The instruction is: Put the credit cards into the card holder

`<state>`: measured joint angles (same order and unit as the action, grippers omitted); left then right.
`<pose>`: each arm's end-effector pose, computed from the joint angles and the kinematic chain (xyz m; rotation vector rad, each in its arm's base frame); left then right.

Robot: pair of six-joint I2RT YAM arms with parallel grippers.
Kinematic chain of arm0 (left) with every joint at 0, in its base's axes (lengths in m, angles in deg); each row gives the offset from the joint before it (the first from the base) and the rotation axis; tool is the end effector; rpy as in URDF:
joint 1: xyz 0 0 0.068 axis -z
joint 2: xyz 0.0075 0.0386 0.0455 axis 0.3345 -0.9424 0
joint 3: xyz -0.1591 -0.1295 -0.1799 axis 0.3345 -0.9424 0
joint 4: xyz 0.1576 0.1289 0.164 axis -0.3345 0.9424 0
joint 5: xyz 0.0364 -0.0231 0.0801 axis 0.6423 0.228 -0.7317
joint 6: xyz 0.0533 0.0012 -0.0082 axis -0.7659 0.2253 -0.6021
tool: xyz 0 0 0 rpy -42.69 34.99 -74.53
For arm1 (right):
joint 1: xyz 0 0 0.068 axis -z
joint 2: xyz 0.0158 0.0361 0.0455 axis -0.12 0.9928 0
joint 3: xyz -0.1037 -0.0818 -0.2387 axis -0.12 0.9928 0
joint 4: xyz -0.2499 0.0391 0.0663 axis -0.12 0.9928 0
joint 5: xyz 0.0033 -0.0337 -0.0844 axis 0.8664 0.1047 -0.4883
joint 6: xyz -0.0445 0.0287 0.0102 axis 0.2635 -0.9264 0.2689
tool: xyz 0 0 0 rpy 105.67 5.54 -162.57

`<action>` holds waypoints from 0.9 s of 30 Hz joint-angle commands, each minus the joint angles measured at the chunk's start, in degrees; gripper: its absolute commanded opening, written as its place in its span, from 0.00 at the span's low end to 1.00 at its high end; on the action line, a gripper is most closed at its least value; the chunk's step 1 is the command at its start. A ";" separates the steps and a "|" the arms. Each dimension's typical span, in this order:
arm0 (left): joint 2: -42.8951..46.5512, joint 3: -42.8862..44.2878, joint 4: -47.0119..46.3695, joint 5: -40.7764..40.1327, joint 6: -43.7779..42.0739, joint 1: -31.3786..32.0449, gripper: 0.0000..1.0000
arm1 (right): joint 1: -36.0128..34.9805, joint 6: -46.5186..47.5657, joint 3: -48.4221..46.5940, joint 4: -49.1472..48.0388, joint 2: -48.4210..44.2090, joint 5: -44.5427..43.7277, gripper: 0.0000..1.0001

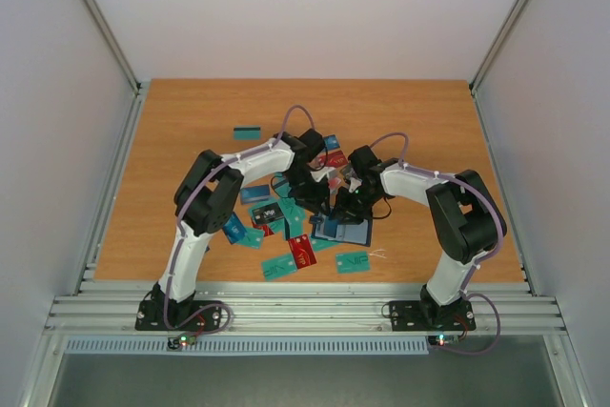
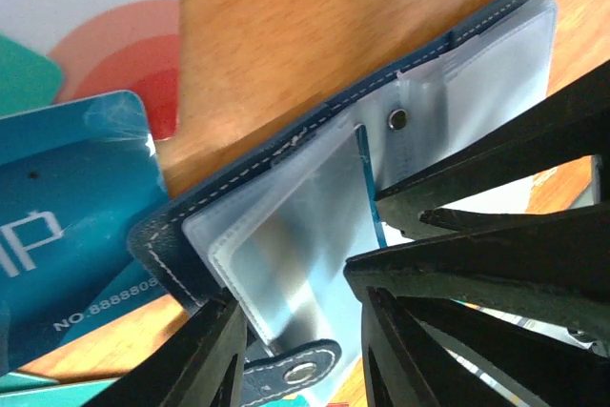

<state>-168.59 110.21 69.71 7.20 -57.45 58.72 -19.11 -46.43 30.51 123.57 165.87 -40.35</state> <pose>0.3146 -0.2830 0.1481 -0.7455 -2.7339 0.8657 0.2664 0.1508 0.1378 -0.4928 2.9658 0.8997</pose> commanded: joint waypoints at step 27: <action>-0.08 2.13 -2.02 5.00 4.90 3.28 0.23 | 0.85 0.56 2.00 -1.04 -0.30 0.75 0.29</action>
<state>-168.61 113.29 71.18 5.71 -53.52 60.71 -18.54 -46.38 30.97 123.61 165.76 -39.41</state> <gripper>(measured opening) 0.225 0.294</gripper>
